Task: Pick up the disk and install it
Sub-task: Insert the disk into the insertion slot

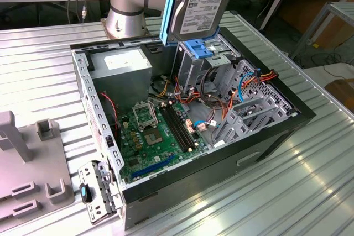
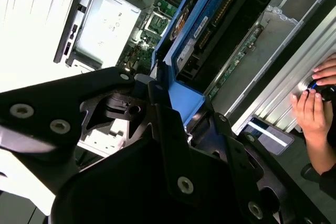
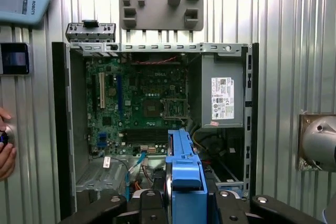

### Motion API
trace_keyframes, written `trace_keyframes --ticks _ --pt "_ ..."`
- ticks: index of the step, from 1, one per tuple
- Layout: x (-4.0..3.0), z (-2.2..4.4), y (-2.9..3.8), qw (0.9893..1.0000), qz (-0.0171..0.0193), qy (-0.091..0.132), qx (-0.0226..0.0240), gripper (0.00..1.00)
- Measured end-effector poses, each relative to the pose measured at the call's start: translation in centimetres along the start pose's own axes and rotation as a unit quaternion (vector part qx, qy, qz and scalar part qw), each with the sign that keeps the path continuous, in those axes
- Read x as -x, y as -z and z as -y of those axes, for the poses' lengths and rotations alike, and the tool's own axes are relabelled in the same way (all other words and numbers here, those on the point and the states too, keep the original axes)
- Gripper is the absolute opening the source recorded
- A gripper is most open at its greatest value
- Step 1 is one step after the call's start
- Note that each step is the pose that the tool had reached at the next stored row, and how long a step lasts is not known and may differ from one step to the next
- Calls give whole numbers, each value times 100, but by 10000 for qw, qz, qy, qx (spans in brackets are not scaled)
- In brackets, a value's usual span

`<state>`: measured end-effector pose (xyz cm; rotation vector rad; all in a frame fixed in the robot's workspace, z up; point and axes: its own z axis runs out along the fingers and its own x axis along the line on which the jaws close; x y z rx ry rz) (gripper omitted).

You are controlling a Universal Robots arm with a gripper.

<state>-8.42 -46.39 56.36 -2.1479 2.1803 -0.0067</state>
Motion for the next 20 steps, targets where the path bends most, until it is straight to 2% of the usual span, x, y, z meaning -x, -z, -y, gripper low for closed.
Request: trace_keyframes --ticks 1,2,3,4,5,6,8,12,17,19,20 --pt "-2 32 -2 10000 -9 0 4 37" --pt "-5 100 -8 10000 -37 3 6 37" --pt "-9 159 -14 10000 -50 2 7 37" --pt "-16 202 -19 10000 -49 3 9 37" --pt "-29 285 -26 10000 -50 5 17 37" --pt "-37 314 -27 10000 -51 5 19 37" --pt "-80 347 -37 10000 -50 6 20 37" --pt "-308 414 -62 10000 -51 5 38 37" --pt "-319 429 -64 10000 -51 5 39 37" --pt "-319 430 -64 10000 -74 6 39 37" --pt "-319 429 -64 10000 -75 6 39 37"
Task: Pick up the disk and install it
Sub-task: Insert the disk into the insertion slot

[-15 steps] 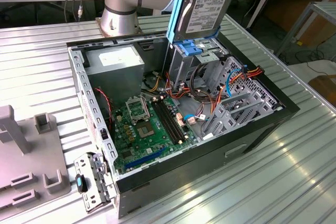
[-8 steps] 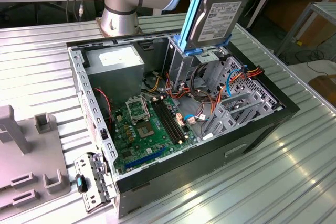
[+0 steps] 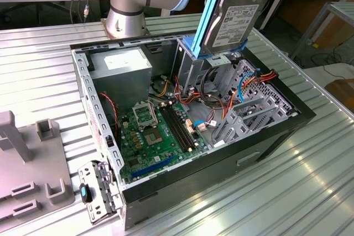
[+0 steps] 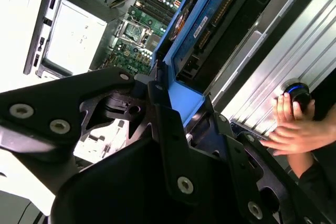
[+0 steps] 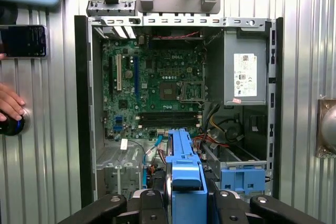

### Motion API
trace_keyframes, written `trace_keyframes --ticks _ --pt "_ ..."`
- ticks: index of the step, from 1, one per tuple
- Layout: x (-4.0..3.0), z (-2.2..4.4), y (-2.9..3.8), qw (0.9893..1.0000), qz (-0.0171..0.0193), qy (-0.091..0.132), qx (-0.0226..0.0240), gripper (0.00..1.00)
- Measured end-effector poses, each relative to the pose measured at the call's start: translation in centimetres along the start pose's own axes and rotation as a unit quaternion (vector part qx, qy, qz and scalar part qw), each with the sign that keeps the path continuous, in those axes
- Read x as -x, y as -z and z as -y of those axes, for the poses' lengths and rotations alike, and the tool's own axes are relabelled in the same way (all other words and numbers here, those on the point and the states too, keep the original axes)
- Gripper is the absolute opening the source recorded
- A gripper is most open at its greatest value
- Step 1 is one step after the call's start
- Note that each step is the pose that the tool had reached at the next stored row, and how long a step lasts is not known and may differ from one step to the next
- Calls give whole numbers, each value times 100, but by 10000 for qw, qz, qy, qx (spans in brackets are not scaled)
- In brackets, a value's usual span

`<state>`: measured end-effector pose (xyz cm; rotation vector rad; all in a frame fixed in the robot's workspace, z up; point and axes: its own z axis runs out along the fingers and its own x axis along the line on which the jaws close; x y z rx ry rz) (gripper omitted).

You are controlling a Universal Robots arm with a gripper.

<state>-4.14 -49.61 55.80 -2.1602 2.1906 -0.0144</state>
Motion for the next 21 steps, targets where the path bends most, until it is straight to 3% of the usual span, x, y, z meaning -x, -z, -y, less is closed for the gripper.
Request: trace_keyframes --ticks 10,13,17,18,21 --pt "-1 0 0 10000 -4 0 0 37" --pt "-53 4 -8 10000 -3 0 0 37" --pt "-188 17 -35 10000 -3 0 0 37" --pt "-210 34 -42 10000 -4 0 0 37" --pt "-237 176 -82 10000 -4 -1 0 37"
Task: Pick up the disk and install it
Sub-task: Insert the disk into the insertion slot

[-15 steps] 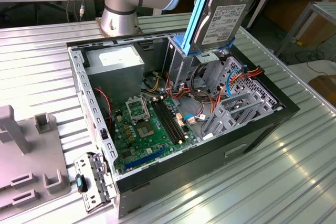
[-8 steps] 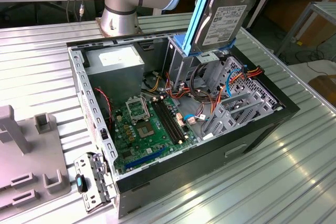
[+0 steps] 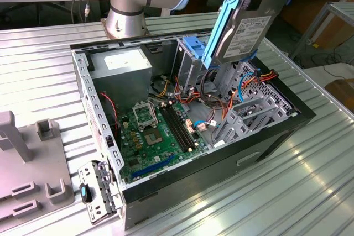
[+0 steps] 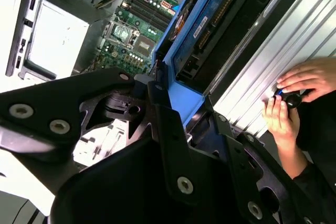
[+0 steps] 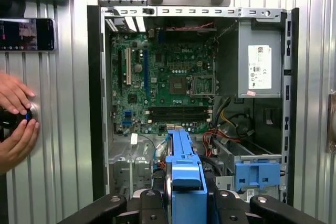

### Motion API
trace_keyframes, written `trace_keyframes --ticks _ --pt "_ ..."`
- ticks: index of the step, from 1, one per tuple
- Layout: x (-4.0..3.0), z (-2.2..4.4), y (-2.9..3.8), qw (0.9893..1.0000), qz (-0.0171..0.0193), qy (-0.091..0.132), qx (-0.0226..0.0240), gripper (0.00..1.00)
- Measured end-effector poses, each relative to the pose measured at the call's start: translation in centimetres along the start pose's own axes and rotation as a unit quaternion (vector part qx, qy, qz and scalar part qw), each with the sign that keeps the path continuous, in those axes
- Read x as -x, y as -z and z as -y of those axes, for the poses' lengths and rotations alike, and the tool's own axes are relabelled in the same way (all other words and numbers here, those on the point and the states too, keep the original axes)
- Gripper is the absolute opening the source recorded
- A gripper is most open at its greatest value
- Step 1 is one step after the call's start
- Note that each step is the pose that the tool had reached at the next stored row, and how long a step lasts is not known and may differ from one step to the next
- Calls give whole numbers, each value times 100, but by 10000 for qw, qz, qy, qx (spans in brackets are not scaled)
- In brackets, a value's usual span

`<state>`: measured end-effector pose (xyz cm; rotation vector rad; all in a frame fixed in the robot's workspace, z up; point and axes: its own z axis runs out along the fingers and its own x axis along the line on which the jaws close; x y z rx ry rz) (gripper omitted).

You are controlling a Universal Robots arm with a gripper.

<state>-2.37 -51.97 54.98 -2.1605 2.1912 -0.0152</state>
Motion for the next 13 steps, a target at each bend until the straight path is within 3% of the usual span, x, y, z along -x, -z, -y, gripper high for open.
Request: trace_keyframes --ticks 8,10,13 --pt "-65 266 -81 10000 0 1 0 37" --pt "-68 379 -119 10000 -2 1 0 37" --pt "-86 484 -152 10000 -4 1 0 37"
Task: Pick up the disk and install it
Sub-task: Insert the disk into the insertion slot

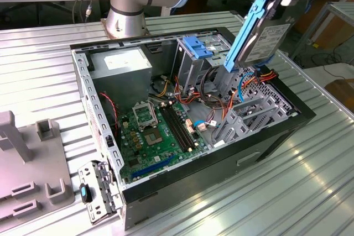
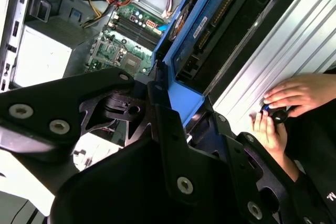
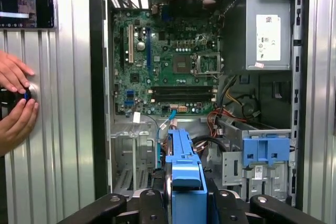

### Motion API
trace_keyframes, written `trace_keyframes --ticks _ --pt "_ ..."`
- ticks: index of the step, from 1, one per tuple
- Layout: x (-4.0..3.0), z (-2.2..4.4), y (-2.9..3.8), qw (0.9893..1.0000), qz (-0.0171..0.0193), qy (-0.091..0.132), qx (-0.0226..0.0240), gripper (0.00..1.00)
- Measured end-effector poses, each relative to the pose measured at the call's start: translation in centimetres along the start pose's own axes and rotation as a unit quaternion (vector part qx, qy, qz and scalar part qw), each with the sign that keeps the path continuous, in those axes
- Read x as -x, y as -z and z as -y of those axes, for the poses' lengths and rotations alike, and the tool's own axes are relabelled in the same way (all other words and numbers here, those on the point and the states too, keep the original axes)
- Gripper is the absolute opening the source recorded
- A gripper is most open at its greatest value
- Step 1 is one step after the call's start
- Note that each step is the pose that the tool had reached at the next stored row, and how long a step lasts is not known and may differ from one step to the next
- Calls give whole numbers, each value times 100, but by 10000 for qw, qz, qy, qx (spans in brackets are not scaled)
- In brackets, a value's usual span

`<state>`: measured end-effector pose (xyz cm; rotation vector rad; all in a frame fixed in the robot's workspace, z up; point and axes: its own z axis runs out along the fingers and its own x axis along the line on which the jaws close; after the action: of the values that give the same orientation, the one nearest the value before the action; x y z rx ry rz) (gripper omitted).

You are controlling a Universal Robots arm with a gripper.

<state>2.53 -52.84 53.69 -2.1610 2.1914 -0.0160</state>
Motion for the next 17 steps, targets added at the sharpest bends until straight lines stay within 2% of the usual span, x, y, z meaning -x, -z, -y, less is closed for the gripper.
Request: trace_keyframes --ticks 2,14,17 --pt "-44 44 -25 10000 1 0 0 37" --pt "-323 91 -147 10000 0 -2 0 37" --pt "-325 91 -149 10000 -2 -3 -1 37"
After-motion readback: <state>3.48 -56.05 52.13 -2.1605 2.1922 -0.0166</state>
